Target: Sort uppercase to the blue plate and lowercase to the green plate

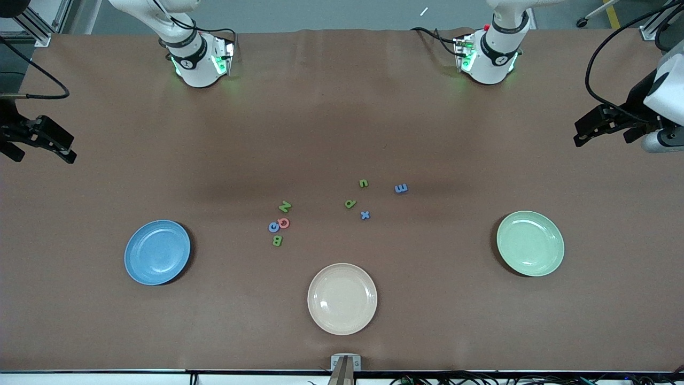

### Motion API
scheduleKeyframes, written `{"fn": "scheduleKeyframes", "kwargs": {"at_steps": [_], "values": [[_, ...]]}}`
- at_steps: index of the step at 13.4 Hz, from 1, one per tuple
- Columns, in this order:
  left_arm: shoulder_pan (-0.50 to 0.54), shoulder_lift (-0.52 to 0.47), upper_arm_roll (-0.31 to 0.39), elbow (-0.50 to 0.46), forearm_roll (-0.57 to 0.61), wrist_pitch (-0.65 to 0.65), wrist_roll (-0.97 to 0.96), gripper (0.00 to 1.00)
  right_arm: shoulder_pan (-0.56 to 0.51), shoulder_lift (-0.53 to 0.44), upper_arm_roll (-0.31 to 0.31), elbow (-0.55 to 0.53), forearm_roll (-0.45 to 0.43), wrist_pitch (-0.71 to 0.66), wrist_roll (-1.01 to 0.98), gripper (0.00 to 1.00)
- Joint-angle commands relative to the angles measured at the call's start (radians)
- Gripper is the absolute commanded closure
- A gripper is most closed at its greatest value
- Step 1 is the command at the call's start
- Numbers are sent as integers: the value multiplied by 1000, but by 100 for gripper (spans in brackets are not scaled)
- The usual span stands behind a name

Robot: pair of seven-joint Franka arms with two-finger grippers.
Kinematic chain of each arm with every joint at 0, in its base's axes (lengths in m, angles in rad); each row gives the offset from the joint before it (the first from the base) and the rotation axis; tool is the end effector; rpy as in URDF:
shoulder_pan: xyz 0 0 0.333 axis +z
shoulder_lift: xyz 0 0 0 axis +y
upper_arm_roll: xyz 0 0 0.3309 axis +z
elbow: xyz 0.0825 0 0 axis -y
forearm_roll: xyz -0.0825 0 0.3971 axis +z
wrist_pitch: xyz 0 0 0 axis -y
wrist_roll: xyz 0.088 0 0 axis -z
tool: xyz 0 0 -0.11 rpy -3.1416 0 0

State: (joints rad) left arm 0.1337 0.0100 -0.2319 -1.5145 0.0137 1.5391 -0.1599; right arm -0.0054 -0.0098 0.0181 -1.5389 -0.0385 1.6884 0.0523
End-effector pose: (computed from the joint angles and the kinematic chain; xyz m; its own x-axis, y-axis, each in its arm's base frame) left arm 0.5657 -0.0534 0.6553 0.9979 0.0621 0.0165 0.0623 -0.9980 -0.0089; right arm 0.5769 0.0036 0.6691 0.9864 -0.0352 0.1603 -0.0405 -0.9987 0.0303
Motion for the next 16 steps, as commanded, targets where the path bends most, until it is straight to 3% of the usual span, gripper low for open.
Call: {"fn": "scheduleKeyframes", "kwargs": {"at_steps": [1,5,8,16], "values": [[4,-12,-4,-6,9,-14,7,0,2,8,2,14,-8,-1,-2,0],[3,-4,-6,26,37,-22,11,0,-2,8,2,14,-6,1,-2,0],[-20,25,-36,-18,34,1,-16,0,1,8,2,14,-4,4,-2,0],[-100,146,-165,-311,29,419,-309,0,1,74,0,6,2,-6,-3,0]]}}
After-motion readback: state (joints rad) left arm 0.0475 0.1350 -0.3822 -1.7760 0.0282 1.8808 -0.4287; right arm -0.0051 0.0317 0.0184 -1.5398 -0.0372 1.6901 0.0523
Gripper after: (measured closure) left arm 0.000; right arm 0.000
